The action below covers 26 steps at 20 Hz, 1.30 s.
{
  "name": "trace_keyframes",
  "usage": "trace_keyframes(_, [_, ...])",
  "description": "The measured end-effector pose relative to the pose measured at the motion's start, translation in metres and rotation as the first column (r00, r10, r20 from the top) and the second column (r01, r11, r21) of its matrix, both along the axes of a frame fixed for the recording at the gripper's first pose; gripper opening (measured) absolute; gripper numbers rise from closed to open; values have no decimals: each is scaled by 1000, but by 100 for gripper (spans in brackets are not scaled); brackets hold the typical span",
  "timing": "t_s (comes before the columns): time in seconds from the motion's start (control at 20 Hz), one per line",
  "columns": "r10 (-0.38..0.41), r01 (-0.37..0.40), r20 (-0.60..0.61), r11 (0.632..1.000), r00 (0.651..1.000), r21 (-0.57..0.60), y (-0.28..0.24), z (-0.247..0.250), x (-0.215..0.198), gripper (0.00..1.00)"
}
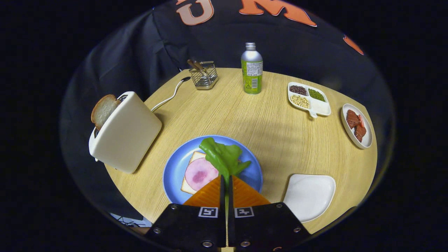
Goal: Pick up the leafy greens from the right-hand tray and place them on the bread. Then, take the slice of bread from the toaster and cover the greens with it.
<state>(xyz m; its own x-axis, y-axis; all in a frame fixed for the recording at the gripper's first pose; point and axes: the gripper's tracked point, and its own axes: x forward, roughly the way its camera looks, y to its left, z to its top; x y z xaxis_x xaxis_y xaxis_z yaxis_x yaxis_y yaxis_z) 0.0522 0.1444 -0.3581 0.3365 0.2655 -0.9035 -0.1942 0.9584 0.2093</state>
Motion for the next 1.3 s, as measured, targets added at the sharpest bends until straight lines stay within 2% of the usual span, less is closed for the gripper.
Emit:
trace_keyframes(0.25, [2,-1,-33,1000,999,21,28,-15,2,4])
trace_keyframes(0.5, [3,-3,-29,1000,1000,6,38,-14,3,15])
trace_keyframes(0.6, [-2,2,-12,1000,1000,-2,39,-5,5,22])
trace_keyframes(0.75, [-2,1,13,1000,1000,27,48,21,8,38])
trace_keyframes(0.8, [-1,0,32,999,999,37,53,33,12,40])
trace_keyframes(1.05, [8,-18,119,996,993,86,82,99,33,69])
trace_keyframes(1.15, [7,-19,131,995,991,98,97,121,40,77])
trace_keyframes(1.3, [27,-40,142,995,989,90,122,144,48,81])
